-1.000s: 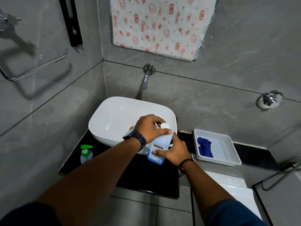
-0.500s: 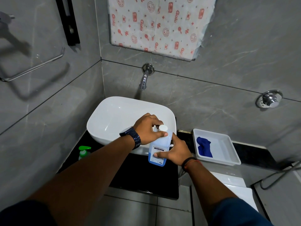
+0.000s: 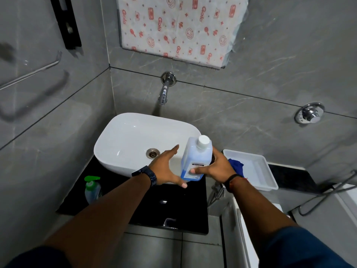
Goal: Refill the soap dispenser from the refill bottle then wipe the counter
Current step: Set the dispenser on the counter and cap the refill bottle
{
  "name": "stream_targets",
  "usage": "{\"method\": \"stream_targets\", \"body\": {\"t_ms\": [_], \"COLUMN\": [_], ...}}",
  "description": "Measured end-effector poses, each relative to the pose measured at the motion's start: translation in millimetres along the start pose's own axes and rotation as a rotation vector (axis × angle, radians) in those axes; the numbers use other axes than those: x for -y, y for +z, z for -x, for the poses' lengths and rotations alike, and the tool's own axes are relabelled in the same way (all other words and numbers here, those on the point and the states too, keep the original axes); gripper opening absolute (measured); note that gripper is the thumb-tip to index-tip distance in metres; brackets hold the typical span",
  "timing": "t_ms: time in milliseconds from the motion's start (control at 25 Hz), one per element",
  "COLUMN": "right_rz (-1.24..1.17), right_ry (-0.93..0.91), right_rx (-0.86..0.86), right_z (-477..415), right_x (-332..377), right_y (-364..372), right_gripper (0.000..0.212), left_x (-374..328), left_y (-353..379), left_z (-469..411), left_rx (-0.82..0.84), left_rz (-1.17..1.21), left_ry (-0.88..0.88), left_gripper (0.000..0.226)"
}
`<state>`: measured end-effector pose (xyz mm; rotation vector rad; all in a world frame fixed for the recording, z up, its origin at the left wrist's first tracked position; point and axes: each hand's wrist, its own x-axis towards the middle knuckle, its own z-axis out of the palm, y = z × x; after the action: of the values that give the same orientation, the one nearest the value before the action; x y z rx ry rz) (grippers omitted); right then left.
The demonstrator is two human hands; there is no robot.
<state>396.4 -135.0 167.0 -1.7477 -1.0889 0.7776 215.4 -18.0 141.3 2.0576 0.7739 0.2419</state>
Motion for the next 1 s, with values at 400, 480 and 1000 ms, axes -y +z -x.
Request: {"method": "stream_targets", "body": {"t_ms": [400, 480, 1000], "right_rz": [-0.138, -0.050, 0.106], "right_ry": [-0.060, -0.074, 0.144], "right_rx": [-0.241, -0.411, -0.793], "right_z": [0, -1, -100], "right_x": [15, 13, -207], "right_y": [-17, -19, -255], "right_gripper": [0.076, 0.076, 0.059], "left_x": [-26, -38, -75], "left_y": [24, 32, 231], "left_z": [-41, -57, -300], "left_rx": [-0.176, -0.178, -0.183], "left_rz": [0.252, 0.232, -0.217], "left_ry": [0.074, 0.116, 0.192], "left_gripper": [0.066, 0.065, 0.077]}}
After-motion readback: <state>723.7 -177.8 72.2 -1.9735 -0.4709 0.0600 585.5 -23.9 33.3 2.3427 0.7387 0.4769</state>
